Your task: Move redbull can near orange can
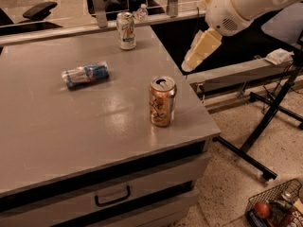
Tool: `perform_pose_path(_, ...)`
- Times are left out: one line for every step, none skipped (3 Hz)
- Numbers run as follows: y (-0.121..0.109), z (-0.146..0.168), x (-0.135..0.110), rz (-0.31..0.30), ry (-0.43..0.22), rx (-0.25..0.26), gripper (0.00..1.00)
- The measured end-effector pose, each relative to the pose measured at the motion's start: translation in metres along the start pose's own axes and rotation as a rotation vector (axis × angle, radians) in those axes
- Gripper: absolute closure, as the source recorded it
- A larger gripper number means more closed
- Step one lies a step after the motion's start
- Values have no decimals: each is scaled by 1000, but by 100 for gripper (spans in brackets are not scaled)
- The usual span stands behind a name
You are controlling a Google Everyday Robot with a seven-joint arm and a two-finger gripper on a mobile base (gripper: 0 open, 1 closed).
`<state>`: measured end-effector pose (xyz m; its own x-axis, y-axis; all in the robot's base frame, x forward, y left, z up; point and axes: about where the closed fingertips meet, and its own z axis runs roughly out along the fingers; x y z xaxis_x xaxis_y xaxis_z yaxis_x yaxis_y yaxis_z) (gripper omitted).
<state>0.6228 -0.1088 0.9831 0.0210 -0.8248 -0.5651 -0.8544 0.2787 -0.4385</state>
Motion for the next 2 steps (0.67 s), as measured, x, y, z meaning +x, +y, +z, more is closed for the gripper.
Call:
perform_pose_path(-5, 24, -5, 82, -39, 29, 0)
perform_pose_path(-12, 68, -25, 101, -99, 25, 0)
